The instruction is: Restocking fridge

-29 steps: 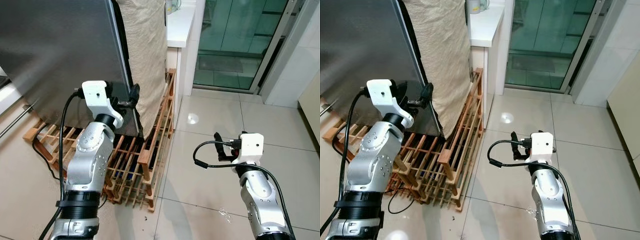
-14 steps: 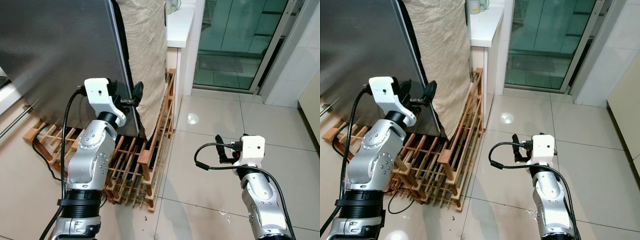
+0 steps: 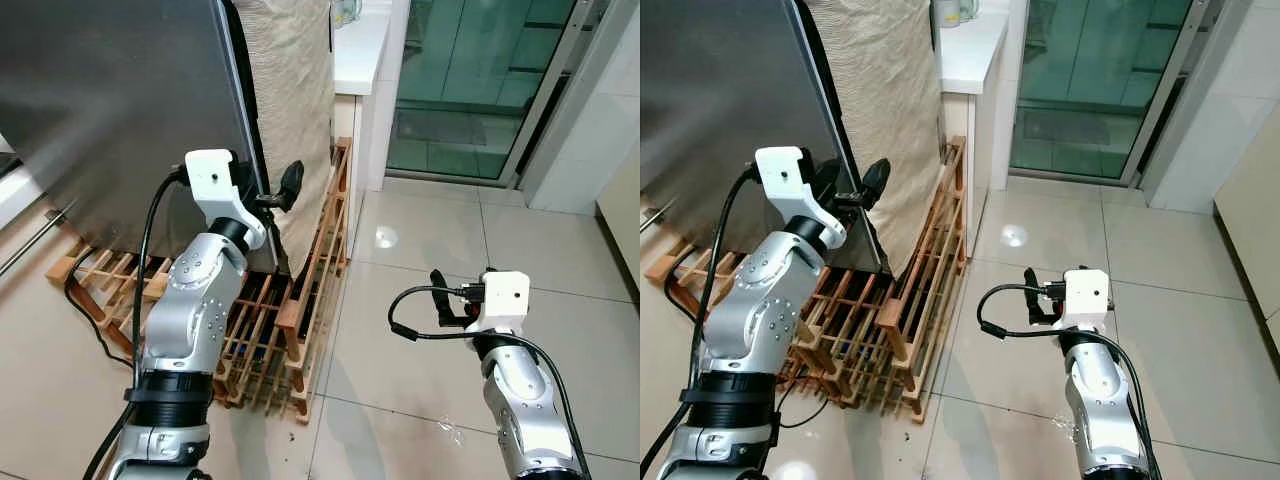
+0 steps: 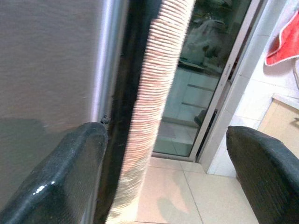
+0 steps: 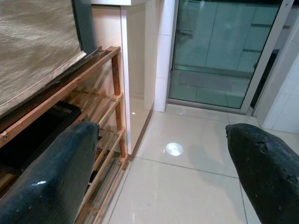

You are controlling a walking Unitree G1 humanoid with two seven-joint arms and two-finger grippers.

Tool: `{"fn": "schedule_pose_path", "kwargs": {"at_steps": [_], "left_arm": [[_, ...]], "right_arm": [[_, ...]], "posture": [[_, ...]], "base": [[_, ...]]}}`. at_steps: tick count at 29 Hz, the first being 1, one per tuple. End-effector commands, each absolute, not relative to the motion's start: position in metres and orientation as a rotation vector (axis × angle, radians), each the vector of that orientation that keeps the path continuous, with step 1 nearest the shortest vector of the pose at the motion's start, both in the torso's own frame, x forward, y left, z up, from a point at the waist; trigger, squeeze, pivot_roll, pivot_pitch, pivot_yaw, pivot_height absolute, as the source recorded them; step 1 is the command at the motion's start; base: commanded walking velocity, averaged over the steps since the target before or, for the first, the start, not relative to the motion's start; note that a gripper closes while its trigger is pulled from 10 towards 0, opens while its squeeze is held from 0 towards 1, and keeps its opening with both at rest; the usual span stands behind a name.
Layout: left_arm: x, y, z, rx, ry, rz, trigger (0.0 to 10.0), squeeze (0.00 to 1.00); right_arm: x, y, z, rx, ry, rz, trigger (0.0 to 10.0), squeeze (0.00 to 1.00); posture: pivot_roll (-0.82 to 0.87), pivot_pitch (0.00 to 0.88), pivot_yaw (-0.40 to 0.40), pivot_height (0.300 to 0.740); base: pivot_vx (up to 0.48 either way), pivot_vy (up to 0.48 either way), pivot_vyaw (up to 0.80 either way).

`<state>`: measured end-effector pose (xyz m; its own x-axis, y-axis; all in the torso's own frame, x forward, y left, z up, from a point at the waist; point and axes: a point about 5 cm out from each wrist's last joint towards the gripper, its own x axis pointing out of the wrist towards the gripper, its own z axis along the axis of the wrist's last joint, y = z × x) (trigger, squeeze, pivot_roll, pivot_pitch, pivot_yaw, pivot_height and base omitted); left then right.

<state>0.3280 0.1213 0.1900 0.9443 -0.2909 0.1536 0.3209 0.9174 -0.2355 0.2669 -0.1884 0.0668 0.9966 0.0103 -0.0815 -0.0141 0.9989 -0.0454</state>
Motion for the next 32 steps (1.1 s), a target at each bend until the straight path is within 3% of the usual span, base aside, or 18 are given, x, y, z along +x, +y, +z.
{"fn": "schedule_pose_path", "kwargs": {"at_steps": [1,19,23,32], "left_arm": [[0.331,0.118,0.192,-0.255,-0.116,-0.328,10.0,0.0],[0.353,0.11,0.192,-0.281,-0.101,-0.199,10.0,0.0],[0.358,0.111,0.19,-0.349,-0.08,-0.166,10.0,0.0],[0.363,0.119,0.187,-0.319,-0.086,-0.091,10.0,0.0]], "right_arm": [[0.268,-0.188,0.068,-0.037,0.078,0.01,10.0,0.0],[0.266,-0.188,0.067,-0.039,0.079,0.001,10.0,0.0],[0.267,-0.188,0.067,-0.039,0.079,-0.002,10.0,0.0],[0.265,-0.189,0.067,-0.04,0.08,-0.006,10.0,0.0]], "posture": [[-0.15,0.0,0.076,0.74],[-0.17,0.0,0.086,0.74],[-0.17,0.0,0.089,0.74],[-0.18,0.0,0.09,0.74]], "base": [[0.0,0.0,0.0],[0.0,0.0,0.0],[0.0,0.0,0.0],[0.0,0.0,0.0]]}}
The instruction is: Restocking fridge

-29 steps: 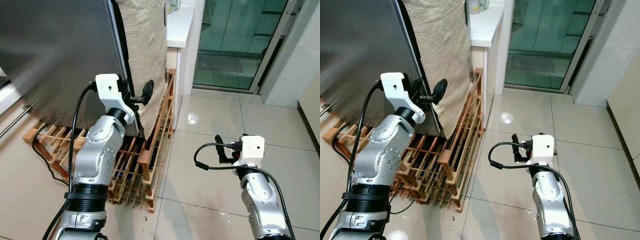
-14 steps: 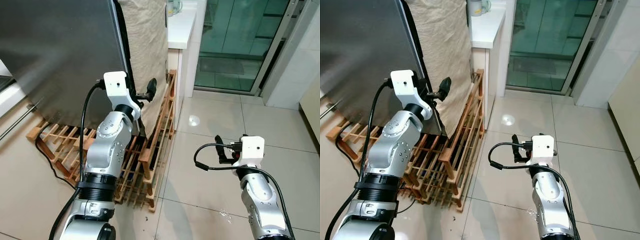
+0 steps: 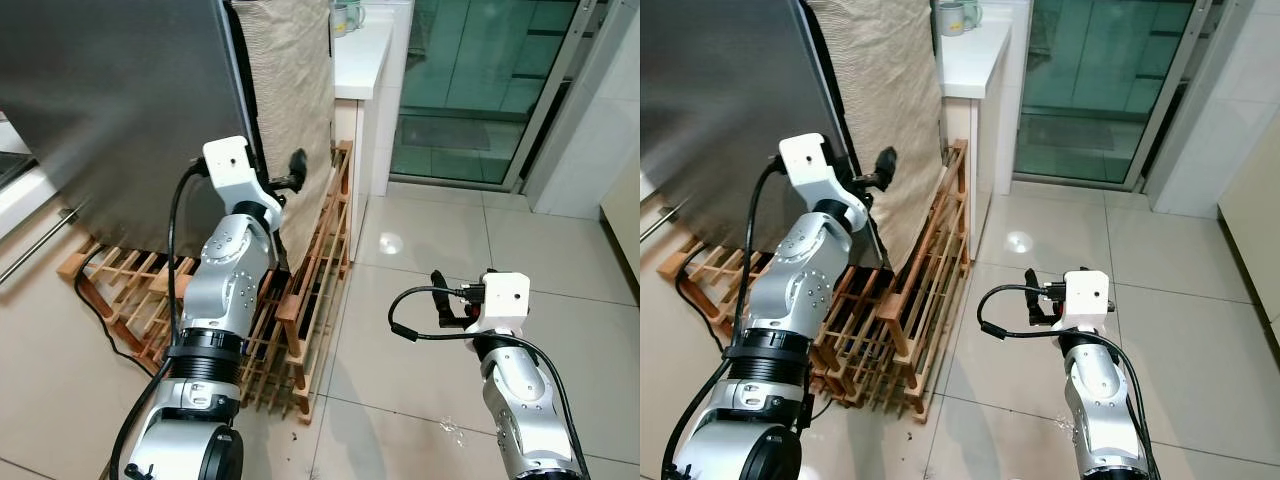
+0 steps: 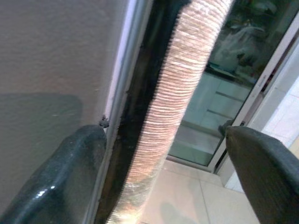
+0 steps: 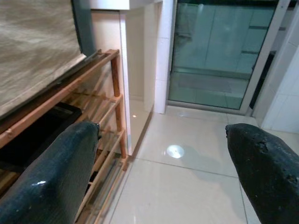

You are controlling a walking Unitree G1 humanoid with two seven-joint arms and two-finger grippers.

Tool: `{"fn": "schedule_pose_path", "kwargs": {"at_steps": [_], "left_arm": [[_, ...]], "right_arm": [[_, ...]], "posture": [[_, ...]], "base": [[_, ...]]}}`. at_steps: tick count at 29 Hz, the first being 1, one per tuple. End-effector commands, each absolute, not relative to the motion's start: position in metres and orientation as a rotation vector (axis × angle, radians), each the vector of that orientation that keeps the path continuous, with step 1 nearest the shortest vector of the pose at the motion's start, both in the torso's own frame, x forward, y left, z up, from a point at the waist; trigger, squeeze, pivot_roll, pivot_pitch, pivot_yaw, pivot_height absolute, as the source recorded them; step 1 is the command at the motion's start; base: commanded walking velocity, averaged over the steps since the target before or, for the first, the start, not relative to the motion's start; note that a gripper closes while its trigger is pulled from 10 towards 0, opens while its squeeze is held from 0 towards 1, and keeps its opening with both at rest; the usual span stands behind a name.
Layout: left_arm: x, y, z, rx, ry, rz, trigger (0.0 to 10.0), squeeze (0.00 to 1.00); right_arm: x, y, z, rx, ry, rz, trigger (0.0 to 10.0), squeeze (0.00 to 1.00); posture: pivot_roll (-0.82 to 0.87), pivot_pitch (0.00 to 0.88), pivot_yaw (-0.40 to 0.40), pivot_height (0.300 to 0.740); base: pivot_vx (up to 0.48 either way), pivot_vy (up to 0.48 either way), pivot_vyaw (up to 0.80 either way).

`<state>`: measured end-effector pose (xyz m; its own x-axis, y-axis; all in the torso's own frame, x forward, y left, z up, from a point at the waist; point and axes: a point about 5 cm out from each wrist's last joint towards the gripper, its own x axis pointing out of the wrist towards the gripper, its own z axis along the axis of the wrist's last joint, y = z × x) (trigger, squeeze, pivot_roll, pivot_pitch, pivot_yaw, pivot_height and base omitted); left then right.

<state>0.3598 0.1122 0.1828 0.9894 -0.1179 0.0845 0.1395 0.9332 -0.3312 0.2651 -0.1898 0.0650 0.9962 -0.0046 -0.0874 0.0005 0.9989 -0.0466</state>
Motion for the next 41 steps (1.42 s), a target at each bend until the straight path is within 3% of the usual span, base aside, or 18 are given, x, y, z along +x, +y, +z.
{"fn": "schedule_pose_path", "kwargs": {"at_steps": [1,8,14,17,24,25,30,35,41], "left_arm": [[0.363,0.119,0.187,-0.319,-0.086,-0.091,10.0,0.0],[0.365,0.119,0.187,-0.271,-0.112,-0.087,10.0,0.0],[0.37,0.102,0.191,-0.295,-0.126,-0.165,10.0,0.0],[0.367,0.054,0.198,-0.336,-0.136,-0.472,10.0,0.0],[0.352,0.001,0.206,-0.414,-0.142,-0.771,10.0,0.0],[0.339,-0.028,0.215,-0.457,-0.171,-0.911,10.0,0.0],[0.312,-0.067,0.224,-0.551,-0.191,-1.141,10.0,0.0],[0.283,-0.087,0.24,-0.658,-0.215,-1.405,10.0,0.0],[0.285,-0.077,0.242,-0.657,-0.242,-1.407,10.0,0.0]], "right_arm": [[0.265,-0.189,0.067,-0.04,0.08,-0.006,10.0,0.0],[0.264,-0.189,0.067,-0.04,0.083,-0.005,10.0,0.0],[0.263,-0.188,0.066,-0.041,0.084,-0.001,10.0,0.0],[0.263,-0.187,0.065,-0.041,0.089,0.001,10.0,0.0],[0.262,-0.186,0.065,-0.041,0.091,0.005,10.0,0.0],[0.26,-0.186,0.064,-0.042,0.093,0.004,10.0,0.0],[0.256,-0.187,0.062,-0.041,0.1,-0.004,10.0,0.0],[0.249,-0.19,0.058,-0.043,0.117,-0.014,10.0,0.0],[0.248,-0.191,0.057,-0.046,0.122,-0.021,10.0,0.0]], "posture": [[-0.18,0.0,0.09,0.74],[-0.17,0.0,0.087,0.74],[-0.17,0.0,0.085,0.74],[-0.17,0.0,0.082,0.74],[-0.19,0.0,0.088,0.74],[-0.21,0.0,0.093,0.74],[-0.23,0.0,0.097,0.74],[-0.24,0.0,0.102,0.74],[-0.25,0.0,0.103,0.74]], "base": [[0.0,0.0,0.0],[0.0,0.0,0.0],[0.0,0.0,0.0],[0.0,0.0,0.0],[0.0,0.0,0.0],[0.0,0.0,0.0],[0.0,0.0,0.0],[0.0,0.0,0.0],[0.0,0.0,0.0]]}}
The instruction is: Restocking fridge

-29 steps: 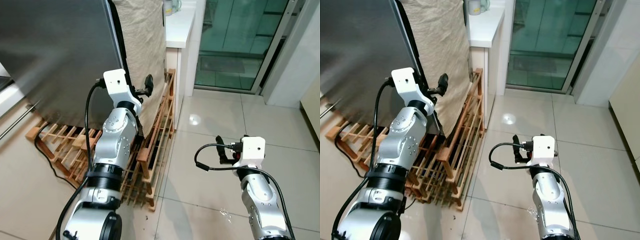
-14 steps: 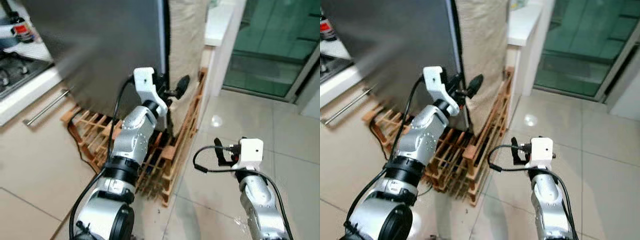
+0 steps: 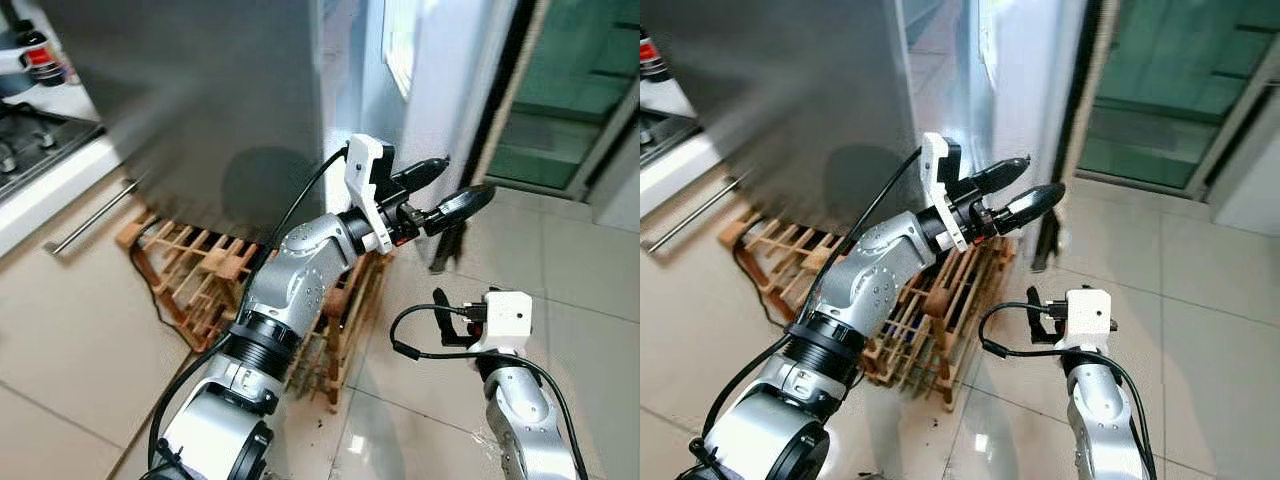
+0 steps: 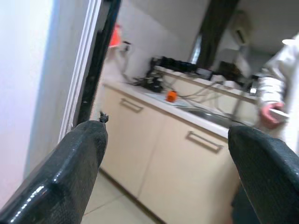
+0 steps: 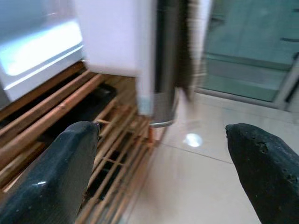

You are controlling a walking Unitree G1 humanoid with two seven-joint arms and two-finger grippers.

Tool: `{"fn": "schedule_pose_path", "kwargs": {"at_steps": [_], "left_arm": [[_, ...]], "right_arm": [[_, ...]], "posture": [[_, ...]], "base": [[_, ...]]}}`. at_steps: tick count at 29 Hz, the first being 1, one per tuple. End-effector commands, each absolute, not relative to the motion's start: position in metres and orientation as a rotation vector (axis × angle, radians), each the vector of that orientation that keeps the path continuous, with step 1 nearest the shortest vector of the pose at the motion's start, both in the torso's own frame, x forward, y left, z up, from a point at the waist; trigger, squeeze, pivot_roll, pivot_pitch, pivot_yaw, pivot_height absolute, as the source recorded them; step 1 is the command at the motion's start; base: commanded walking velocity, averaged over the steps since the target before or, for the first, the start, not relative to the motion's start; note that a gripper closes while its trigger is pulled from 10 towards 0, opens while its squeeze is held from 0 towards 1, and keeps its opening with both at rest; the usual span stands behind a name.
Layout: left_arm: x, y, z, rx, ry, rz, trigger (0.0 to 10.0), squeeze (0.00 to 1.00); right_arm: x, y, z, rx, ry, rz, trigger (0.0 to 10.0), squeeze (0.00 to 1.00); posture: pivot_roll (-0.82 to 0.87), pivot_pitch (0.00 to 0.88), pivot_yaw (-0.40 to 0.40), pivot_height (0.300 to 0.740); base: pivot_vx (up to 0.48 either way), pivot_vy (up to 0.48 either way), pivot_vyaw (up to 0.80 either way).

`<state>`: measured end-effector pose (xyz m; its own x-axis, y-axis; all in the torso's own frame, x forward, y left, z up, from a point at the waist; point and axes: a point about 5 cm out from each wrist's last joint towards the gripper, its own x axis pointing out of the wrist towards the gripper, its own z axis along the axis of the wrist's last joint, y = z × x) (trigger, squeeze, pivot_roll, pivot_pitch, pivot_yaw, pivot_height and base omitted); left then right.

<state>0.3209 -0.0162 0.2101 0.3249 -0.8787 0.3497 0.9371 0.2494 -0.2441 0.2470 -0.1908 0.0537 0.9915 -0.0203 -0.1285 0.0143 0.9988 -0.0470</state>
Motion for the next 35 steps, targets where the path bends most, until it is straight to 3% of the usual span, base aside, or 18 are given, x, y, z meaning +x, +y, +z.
{"fn": "schedule_pose_path", "kwargs": {"at_steps": [1,3,4,6,7,9,11,12,13,16,19,24,29,35], "left_arm": [[0.285,-0.077,0.242,-0.657,-0.242,-1.407,10.0,0.0],[0.299,-0.048,0.238,-0.594,-0.262,-1.28,10.0,0.0],[0.299,-0.048,0.238,-0.594,-0.262,-1.28,10.0,0.0],[0.316,-0.003,0.227,-0.499,-0.262,-1.053,10.0,0.0],[0.316,-0.003,0.227,-0.499,-0.262,-1.053,10.0,0.0],[0.324,0.037,0.215,-0.45,-0.26,-0.888,10.0,0.0],[0.324,0.074,0.205,-0.423,-0.253,-0.751,10.0,0.0],[0.318,0.112,0.194,-0.38,-0.248,-0.615,10.0,0.0],[0.318,0.112,0.194,-0.38,-0.248,-0.615,10.0,0.0],[0.307,0.148,0.184,-0.375,-0.239,-0.486,10.0,0.0],[0.302,0.161,0.178,-0.344,-0.225,-0.435,10.0,0.0],[0.289,0.207,0.148,-0.268,-0.124,-0.081,10.0,0.0],[0.29,0.211,0.139,-0.286,-0.073,0.021,10.0,0.0],[0.294,0.213,0.135,-0.22,-0.048,0.06,10.0,0.0]], "right_arm": [[0.248,-0.191,0.057,-0.046,0.122,-0.021,10.0,0.0],[0.247,-0.189,0.059,-0.05,0.115,-0.021,10.0,0.0],[0.247,-0.189,0.059,-0.05,0.115,-0.021,10.0,0.0],[0.247,-0.188,0.061,-0.058,0.108,-0.017,10.0,0.0],[0.247,-0.188,0.061,-0.058,0.108,-0.017,10.0,0.0],[0.248,-0.187,0.063,-0.057,0.104,-0.015,10.0,0.0],[0.25,-0.188,0.064,-0.051,0.1,-0.017,10.0,0.0],[0.253,-0.19,0.065,-0.044,0.098,-0.019,10.0,0.0],[0.253,-0.19,0.065,-0.044,0.098,-0.019,10.0,0.0],[0.257,-0.192,0.067,-0.048,0.095,-0.014,10.0,0.0],[0.259,-0.192,0.067,-0.05,0.095,-0.008,10.0,0.0],[0.275,-0.189,0.072,-0.063,0.092,0.03,10.0,0.0],[0.282,-0.186,0.075,-0.074,0.085,0.042,10.0,0.0],[0.284,-0.183,0.075,-0.079,0.08,0.054,10.0,0.0]], "posture": [[-0.25,0.0,0.103,0.74],[-0.24,0.0,0.106,0.74],[-0.24,0.0,0.106,0.74],[-0.24,0.0,0.107,0.74],[-0.24,0.0,0.107,0.74],[-0.21,0.0,0.106,0.74],[-0.19,0.0,0.102,0.74],[-0.17,0.0,0.099,0.74],[-0.17,0.0,0.099,0.74],[-0.14,0.0,0.086,0.74],[-0.13,0.0,0.077,0.74],[-0.09,0.0,0.052,0.74],[-0.09,0.0,0.051,0.74],[-0.09,0.0,0.054,0.74]], "base": [[0.0,0.0,0.0],[0.0,0.0,0.0],[0.0,0.0,0.0],[0.0,0.0,0.0],[0.0,0.0,0.0],[0.0,0.0,0.0],[0.0,0.0,0.0],[0.0,0.0,0.0],[0.0,0.0,0.0],[0.0,0.0,0.0],[0.0,0.0,0.0],[0.0,0.0,0.39],[0.0,-0.48,0.59],[0.0,0.0,0.57]]}}
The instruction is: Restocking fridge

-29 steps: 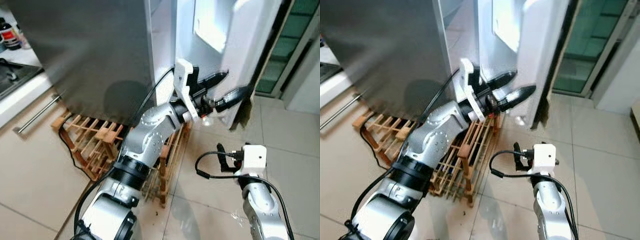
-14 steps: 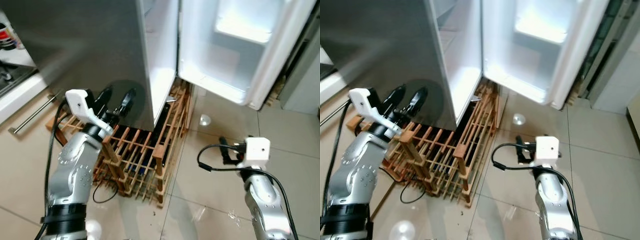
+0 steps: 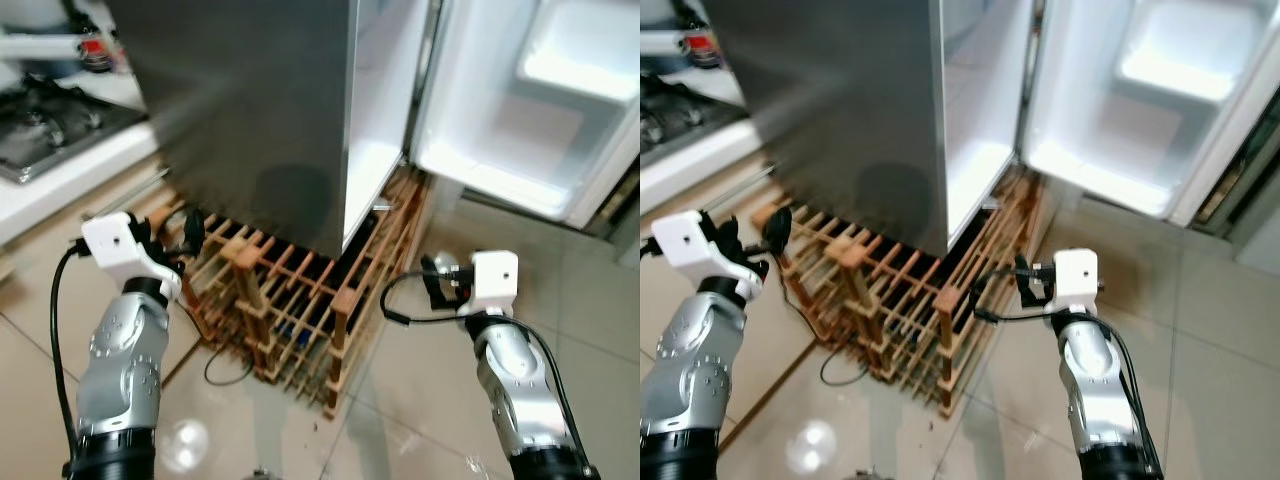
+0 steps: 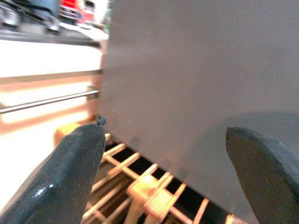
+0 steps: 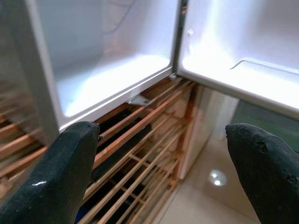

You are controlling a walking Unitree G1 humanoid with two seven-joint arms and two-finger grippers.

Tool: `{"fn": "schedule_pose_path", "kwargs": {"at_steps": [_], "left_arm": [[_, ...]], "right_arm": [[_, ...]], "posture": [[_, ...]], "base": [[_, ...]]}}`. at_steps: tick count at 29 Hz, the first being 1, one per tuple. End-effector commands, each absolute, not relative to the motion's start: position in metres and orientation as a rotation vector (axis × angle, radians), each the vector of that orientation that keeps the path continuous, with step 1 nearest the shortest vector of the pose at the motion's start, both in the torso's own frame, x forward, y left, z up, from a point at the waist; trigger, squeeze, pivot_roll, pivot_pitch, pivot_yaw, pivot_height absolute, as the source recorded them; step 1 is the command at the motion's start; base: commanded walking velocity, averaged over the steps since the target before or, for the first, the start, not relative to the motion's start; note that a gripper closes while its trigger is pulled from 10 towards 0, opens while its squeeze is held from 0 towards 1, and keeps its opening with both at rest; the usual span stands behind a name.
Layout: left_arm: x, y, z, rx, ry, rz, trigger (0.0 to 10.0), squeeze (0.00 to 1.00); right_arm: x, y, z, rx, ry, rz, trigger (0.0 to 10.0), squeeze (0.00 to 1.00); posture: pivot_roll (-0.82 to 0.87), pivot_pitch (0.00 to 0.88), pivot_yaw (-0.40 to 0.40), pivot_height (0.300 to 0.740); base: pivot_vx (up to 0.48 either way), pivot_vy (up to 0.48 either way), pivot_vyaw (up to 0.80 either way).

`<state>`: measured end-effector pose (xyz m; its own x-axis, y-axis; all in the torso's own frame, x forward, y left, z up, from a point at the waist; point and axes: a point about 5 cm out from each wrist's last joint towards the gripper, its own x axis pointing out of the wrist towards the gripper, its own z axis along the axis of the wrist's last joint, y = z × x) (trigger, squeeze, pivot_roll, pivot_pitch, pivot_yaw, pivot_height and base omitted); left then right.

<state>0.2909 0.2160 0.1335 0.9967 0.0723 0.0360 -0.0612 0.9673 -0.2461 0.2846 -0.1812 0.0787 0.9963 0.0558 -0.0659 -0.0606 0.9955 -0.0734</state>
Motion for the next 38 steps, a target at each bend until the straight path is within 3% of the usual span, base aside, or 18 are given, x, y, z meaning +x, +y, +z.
{"fn": "schedule_pose_path", "kwargs": {"at_steps": [1,15,21,38], "left_arm": [[0.295,0.212,0.137,-0.207,-0.056,0.056,10.0,0.0],[0.296,0.193,0.132,-0.135,-0.051,0.09,10.0,0.0],[0.295,0.195,0.133,-0.147,-0.056,0.122,10.0,0.0],[0.294,0.208,0.135,-0.11,-0.056,0.196,10.0,0.0]], "right_arm": [[0.285,-0.183,0.075,-0.079,0.079,0.055,10.0,0.0],[0.294,-0.173,0.081,-0.003,0.064,0.104,10.0,0.0],[0.298,-0.17,0.084,-0.002,0.056,0.122,10.0,0.0],[0.303,-0.16,0.083,0.006,0.057,0.17,10.0,0.0]], "posture": [[-0.09,0.0,0.055,0.74],[-0.09,0.0,0.046,0.74],[-0.08,0.0,0.033,0.74],[-0.05,0.0,0.027,0.74]], "base": [[0.0,0.0,0.58],[0.0,-0.085,0.54],[0.0,-0.457,0.49],[0.0,0.0,0.48]]}}
